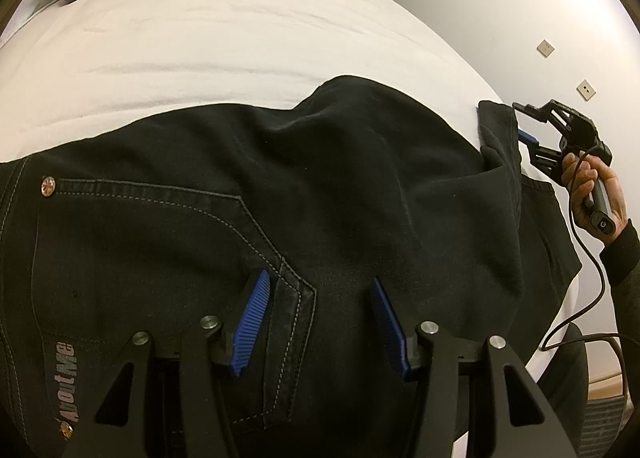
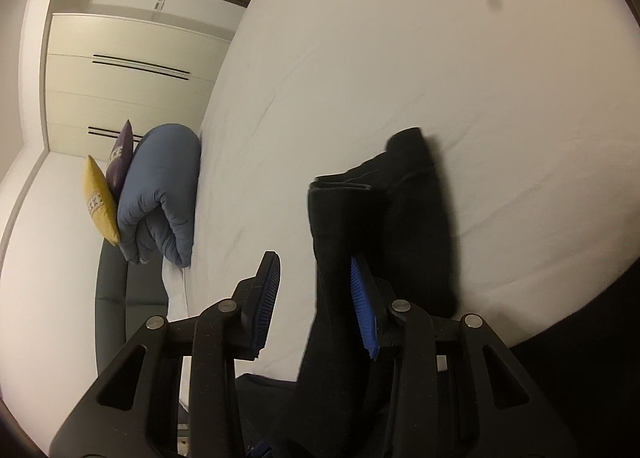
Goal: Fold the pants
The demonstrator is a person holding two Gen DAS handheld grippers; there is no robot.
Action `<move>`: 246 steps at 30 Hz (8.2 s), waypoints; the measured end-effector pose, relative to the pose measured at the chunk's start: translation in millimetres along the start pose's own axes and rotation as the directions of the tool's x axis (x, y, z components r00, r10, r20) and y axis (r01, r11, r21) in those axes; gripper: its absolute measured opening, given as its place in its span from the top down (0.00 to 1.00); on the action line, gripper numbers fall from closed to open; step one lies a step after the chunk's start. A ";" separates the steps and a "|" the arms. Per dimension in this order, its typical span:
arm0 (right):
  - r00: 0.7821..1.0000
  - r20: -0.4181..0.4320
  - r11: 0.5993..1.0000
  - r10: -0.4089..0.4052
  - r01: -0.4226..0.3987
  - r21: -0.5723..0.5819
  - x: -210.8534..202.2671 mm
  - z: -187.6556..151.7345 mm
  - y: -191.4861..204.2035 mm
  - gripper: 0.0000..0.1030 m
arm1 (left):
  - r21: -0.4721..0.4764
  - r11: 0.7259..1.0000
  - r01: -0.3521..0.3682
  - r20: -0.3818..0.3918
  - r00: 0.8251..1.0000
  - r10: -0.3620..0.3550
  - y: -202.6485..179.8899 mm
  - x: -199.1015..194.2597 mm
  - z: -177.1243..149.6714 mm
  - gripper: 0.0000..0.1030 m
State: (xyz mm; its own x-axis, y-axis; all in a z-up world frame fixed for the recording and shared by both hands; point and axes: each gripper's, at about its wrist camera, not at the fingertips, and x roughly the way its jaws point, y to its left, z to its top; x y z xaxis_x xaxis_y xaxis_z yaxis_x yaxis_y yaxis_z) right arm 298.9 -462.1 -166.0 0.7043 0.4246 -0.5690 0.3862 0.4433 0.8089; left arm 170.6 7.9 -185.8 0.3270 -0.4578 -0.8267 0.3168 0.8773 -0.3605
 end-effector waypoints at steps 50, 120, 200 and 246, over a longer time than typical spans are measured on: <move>0.893 0.425 0.939 -0.145 -0.011 0.344 -318.3 -226.6 -173.3 0.99 | 0.056 0.998 -0.003 -0.053 0.999 0.006 6.5 1.6 18.0 0.47; 0.987 -0.157 0.965 0.014 0.028 0.263 -135.8 -321.8 -70.5 0.97 | 0.092 0.996 0.013 -0.057 0.998 -0.008 15.4 -26.7 -15.6 0.55; 0.939 0.329 0.956 -0.102 0.002 0.292 -188.8 -77.9 -99.9 1.00 | 0.060 0.996 -0.059 -0.032 0.998 0.061 11.4 -38.5 -35.8 0.46; 0.991 -0.047 0.991 -0.129 0.127 -0.027 -88.0 -200.8 -46.2 1.00 | -0.245 0.970 -0.010 0.156 0.986 0.050 169.5 -91.2 -16.3 0.96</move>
State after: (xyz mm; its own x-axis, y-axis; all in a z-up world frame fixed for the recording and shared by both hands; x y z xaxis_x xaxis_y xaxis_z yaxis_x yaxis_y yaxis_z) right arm 99.5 -361.5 -183.0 0.6202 0.4005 -0.6745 0.4567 0.5148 0.7255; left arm 180.0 200.7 -178.6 0.4777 -0.4302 -0.7660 0.0859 0.8906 -0.4466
